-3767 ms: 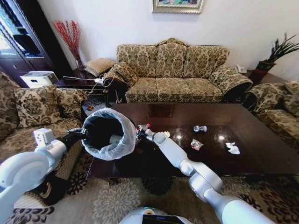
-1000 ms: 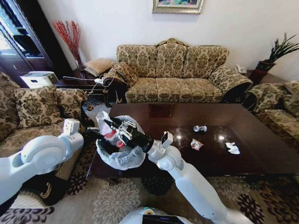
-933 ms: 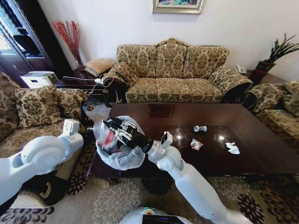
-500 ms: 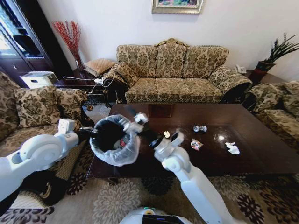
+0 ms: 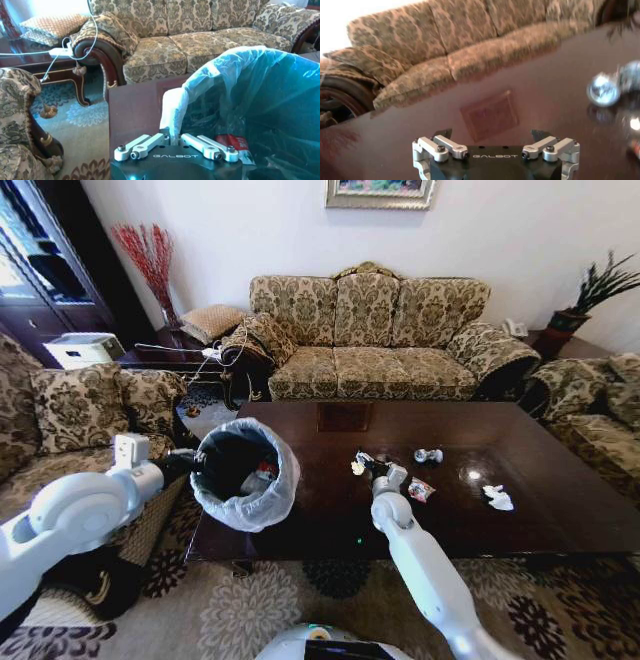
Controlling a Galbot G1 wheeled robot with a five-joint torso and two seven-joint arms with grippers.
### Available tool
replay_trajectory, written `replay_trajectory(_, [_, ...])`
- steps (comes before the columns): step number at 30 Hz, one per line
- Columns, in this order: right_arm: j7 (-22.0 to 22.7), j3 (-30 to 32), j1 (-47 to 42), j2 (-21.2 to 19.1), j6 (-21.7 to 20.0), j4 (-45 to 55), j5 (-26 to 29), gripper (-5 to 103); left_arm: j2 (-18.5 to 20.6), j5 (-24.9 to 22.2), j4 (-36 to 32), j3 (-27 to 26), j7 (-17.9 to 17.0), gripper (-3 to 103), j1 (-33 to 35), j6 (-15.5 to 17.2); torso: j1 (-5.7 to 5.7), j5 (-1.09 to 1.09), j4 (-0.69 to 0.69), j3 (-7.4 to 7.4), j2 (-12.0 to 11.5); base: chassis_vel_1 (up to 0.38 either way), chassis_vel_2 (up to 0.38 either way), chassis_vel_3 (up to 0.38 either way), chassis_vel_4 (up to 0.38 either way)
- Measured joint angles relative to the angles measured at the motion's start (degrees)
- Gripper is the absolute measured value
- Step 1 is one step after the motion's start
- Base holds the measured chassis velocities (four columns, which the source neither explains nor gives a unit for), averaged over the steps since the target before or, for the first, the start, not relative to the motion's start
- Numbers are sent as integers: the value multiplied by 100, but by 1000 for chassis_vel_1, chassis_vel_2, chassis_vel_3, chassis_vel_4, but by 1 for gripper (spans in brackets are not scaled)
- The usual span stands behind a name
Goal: Move to the front of the table and place the trash on the table into the trash bin.
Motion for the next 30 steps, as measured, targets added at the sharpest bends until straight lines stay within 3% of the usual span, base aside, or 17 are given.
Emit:
replay_trajectory(12, [-274, -249, 72, 155, -19, -559, 118, 102, -71, 20, 26, 34, 17, 0, 11, -4, 0, -2, 0, 0, 0, 0, 0, 0, 0])
replay_trajectory(14, [-330, -253, 63, 182, -18, -596, 120, 99, -71, 21, 27, 44, 21, 0, 9, -11, 0, -2, 0, 0, 0, 0, 0, 0, 0])
replay_trajectory(30, [-416, -321, 56, 232, -44, -676, 142, 35, -156, 73, -3, 94, 37, 0, 10, -125, -1, 0, 0, 0, 1, 0, 0, 0, 0])
